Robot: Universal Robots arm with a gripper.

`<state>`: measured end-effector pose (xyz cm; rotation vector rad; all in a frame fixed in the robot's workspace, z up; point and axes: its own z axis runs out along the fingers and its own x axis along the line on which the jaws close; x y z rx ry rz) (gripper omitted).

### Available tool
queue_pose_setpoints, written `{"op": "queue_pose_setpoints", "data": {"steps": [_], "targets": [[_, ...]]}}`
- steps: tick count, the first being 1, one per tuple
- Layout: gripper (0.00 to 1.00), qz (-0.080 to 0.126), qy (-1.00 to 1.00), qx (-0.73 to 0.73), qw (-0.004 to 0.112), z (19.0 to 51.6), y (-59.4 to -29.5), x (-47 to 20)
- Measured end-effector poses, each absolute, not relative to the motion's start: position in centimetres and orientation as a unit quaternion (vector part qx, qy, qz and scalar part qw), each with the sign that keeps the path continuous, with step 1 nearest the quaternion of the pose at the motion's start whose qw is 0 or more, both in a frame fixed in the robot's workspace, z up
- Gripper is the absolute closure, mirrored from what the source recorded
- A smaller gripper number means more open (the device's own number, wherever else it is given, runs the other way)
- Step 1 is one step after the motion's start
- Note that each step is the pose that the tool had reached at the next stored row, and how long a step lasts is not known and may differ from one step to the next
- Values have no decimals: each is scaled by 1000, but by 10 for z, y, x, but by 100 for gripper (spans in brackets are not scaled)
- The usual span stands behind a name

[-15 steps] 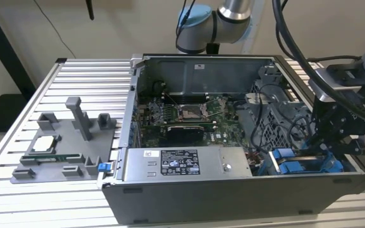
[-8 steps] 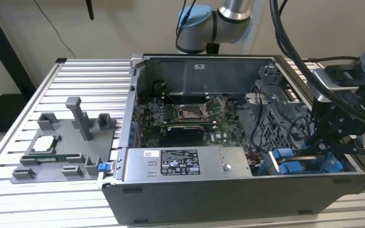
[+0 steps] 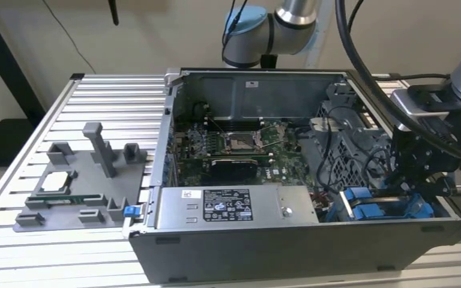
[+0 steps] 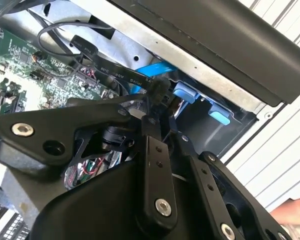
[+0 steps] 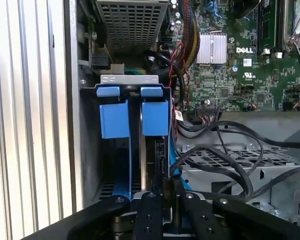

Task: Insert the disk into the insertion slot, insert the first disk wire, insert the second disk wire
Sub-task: 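Insert the first disk wire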

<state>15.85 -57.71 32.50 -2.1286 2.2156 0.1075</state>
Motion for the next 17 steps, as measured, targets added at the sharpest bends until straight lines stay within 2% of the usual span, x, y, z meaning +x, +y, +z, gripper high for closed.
{"op": "queue_pose_setpoints", "data": {"steps": [1,17], "targets": [[0,35,720,-692,34,325,-577,159],[0,36,720,-692,34,361,-577,159]]}}
